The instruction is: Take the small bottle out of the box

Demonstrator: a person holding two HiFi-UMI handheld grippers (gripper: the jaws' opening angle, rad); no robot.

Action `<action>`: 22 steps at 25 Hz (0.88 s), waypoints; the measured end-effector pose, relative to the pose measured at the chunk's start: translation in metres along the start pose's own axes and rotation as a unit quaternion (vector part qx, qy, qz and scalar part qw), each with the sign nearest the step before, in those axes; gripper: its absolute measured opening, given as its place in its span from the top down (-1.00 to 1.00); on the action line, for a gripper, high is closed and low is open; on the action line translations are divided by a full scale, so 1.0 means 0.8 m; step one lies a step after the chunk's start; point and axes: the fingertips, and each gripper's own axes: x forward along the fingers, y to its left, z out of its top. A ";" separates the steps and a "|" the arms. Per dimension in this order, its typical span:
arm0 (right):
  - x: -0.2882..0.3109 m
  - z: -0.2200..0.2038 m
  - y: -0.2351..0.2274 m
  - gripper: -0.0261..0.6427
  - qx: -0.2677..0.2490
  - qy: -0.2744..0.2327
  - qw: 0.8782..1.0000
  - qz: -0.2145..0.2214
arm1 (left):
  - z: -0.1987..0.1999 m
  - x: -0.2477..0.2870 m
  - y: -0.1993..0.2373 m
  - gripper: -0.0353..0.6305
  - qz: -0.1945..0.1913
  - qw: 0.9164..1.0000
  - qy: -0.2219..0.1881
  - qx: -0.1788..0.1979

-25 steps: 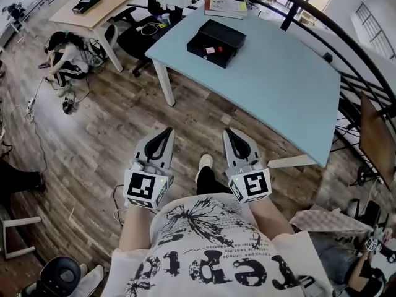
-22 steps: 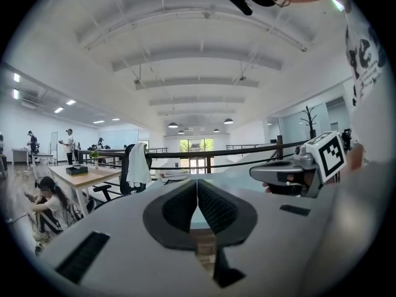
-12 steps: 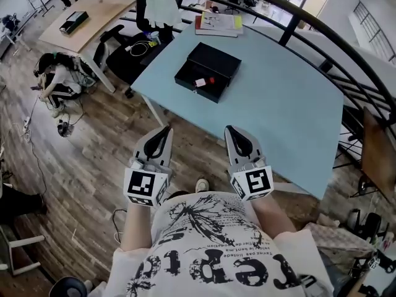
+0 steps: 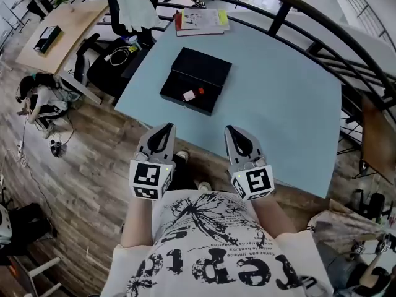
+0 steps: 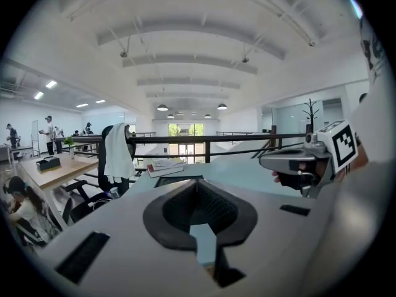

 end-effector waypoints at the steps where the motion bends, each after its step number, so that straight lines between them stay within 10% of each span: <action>1: 0.011 -0.002 -0.007 0.90 0.000 0.003 1.000 -0.009 | 0.000 0.017 0.008 0.83 -0.010 1.000 0.007 0.000; 12: 0.130 -0.010 -0.064 0.90 0.014 0.021 0.991 -0.135 | -0.027 0.192 0.091 0.83 -0.135 0.986 0.083 0.049; 22: 0.159 -0.039 -0.096 0.90 0.036 0.046 0.967 -0.246 | -0.138 0.298 0.082 0.82 -0.270 0.925 0.257 0.077</action>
